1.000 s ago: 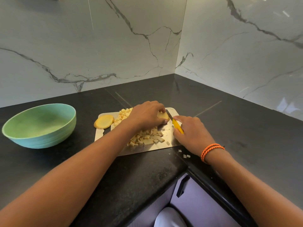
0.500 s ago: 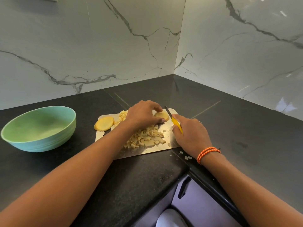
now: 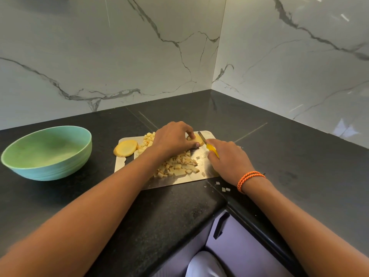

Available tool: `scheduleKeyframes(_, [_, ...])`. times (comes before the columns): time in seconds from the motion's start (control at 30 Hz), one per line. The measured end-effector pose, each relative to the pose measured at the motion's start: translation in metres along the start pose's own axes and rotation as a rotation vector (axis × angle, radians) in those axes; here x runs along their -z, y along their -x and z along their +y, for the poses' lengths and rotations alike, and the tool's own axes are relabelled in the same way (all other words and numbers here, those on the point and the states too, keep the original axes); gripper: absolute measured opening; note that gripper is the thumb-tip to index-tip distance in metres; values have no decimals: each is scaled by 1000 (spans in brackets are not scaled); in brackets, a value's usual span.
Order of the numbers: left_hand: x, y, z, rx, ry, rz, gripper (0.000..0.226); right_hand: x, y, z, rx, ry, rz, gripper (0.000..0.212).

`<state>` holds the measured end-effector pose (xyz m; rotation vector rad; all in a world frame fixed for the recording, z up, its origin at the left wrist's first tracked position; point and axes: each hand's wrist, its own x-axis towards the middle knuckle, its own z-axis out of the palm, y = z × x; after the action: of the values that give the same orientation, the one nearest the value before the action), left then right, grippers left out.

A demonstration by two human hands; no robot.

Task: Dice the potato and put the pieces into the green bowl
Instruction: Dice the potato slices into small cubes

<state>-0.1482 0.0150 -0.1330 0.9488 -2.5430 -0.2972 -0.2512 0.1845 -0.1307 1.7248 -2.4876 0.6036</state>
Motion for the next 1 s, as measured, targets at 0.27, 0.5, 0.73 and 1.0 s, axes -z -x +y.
scheduleKeyframes(0.27, [-2,5,2,-19,-47,28,31,7,19,-3,6,20,-51,48])
scheduleKeyframes(0.5, [-3,3,2,-8,-42,29,27,18,47,6,24,9,-31,47])
scheduleKeyframes(0.73, [-1,2,-3,-4,-3,9,30,11,27,3,-46,-104,149,47])
scheduleKeyframes(1.0, [1,1,-4,17,16,24,32,-3,3,-4,-53,-90,105,47])
